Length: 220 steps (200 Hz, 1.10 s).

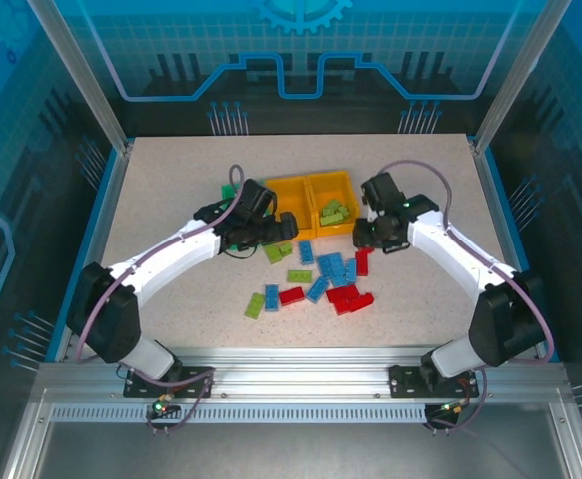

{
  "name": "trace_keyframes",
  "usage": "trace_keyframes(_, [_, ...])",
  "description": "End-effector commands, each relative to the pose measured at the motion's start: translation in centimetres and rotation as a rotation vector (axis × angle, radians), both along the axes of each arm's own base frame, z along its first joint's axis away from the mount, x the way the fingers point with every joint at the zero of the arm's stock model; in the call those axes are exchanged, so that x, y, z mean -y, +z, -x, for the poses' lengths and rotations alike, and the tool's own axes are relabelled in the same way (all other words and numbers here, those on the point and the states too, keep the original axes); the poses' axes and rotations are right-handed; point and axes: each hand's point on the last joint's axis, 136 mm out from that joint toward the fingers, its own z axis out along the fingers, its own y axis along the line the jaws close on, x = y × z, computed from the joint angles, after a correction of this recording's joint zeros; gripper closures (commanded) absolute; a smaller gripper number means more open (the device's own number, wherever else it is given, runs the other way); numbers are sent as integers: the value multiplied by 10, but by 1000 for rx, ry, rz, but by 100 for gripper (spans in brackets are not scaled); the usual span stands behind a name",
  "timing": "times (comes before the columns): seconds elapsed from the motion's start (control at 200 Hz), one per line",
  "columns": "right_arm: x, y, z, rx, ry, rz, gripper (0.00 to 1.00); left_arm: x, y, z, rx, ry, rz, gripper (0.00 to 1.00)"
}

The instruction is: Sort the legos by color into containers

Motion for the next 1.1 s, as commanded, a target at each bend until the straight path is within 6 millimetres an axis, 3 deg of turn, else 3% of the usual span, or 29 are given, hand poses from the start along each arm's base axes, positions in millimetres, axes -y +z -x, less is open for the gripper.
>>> trace_keyframes(0.0, [-44, 22, -20, -8, 14, -228, 69, -22, -4, 12, 0, 33, -46, 1])
trace_keyframes(0.18, [-86, 31, -56, -13, 17, -300, 69, -41, -20, 34, -37, 45, -92, 1])
trace_keyframes(0.49, [-136, 11, -99, -76, 2, -307, 68, -66, -48, 71, -116, 97, -126, 1])
trace_keyframes(0.69, [-143, -11, -120, -106, -39, -236, 65, -66, -61, 90, -153, 96, -100, 1])
trace_keyframes(0.87, [-147, -32, -134, -135, -59, -200, 54, -54, -66, 101, -171, 49, -121, 1])
trace_keyframes(1.095, [-159, -33, -135, -134, -45, -214, 39, -35, -72, 109, -198, 2, -177, 4])
